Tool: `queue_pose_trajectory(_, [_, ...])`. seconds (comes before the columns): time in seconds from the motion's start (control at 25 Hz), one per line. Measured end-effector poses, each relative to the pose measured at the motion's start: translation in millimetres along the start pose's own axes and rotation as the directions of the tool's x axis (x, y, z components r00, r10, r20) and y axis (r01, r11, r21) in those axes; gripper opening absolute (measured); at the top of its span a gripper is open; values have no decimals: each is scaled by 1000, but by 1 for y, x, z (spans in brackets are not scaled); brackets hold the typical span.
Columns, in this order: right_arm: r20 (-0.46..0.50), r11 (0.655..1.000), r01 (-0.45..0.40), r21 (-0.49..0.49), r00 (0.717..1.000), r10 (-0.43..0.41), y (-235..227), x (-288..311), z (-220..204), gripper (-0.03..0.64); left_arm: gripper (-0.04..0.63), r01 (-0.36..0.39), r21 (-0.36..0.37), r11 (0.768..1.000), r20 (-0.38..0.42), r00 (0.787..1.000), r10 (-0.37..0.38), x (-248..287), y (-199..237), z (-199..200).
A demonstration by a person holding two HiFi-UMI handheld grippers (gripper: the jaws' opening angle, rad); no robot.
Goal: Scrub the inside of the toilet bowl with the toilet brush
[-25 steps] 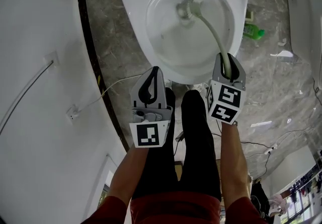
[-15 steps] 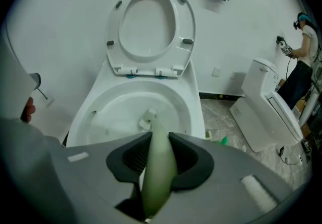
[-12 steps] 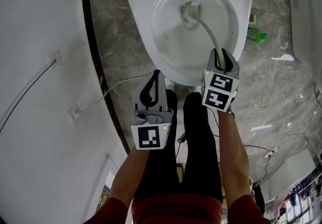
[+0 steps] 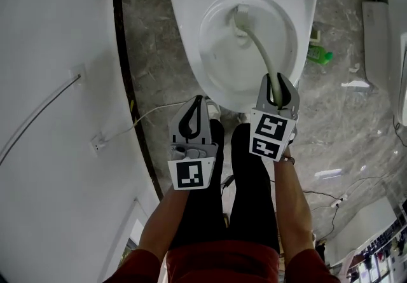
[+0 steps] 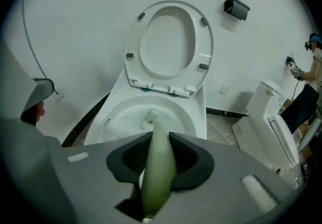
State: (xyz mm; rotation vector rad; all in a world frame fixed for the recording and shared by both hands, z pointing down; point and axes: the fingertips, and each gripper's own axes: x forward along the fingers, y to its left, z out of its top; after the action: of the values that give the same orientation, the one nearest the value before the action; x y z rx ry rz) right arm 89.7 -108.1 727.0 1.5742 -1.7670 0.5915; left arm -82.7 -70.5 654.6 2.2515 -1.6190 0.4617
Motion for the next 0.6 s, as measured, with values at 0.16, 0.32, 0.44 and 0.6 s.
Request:
queue_pose_trajectory(0.16, [13,1000,3,1,1000,-3,-7,-33,10,109,5,1,13,1000,-8,1000,-1,-11,-3,36])
queue_pose_trajectory(0.32, [58,1000,-4,29,998,3,-18,-85,43,109,5,16,16,1000,35,999,-16,-34,-9,93])
queue_pose_trajectory(0.44, [107,999,-9,35,994,5,-27,-130,75,109,5,14,21,1000,69,997,-16,-56,-13,137])
queue_pose_trajectory(0.6, [174,999,-23,23,985,19,-35,-190,115,109,5,-5,16,1000,98,995,3,-88,-15,194])
